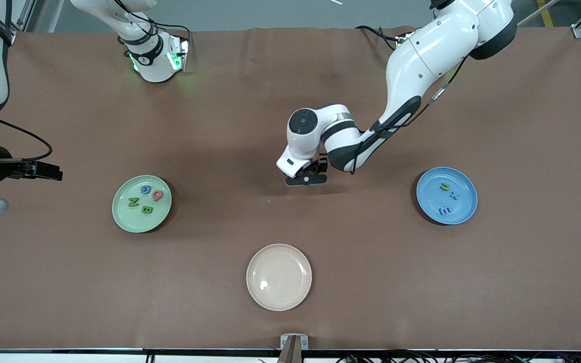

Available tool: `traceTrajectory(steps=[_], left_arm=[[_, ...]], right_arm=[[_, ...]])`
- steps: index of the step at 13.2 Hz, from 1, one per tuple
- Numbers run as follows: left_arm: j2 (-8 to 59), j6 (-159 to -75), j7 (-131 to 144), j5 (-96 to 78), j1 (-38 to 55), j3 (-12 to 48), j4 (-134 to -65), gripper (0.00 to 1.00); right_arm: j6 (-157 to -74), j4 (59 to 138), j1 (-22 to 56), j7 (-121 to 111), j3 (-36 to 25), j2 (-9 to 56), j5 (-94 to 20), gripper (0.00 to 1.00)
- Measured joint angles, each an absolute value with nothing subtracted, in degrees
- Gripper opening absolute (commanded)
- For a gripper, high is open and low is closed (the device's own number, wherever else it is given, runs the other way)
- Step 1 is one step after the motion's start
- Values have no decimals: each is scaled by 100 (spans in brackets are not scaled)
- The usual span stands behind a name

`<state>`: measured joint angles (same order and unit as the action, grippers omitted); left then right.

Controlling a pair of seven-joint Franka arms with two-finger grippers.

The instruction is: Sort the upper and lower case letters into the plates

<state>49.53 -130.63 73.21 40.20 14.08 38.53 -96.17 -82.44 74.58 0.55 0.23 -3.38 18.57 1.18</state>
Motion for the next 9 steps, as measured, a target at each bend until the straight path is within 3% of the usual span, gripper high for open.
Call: traceTrajectory(steps=[5, 9], left_arm=[[4953, -13063, 7314, 4020, 1399, 3852, -9617, 40], [4953, -13070, 7313, 4020, 1402, 3851, -9610, 27]], right_arm=[[-8244, 7458, -85, -82, -340, 1862, 118, 100], [-8264, 7383, -90, -92, -326, 1863, 118, 100]])
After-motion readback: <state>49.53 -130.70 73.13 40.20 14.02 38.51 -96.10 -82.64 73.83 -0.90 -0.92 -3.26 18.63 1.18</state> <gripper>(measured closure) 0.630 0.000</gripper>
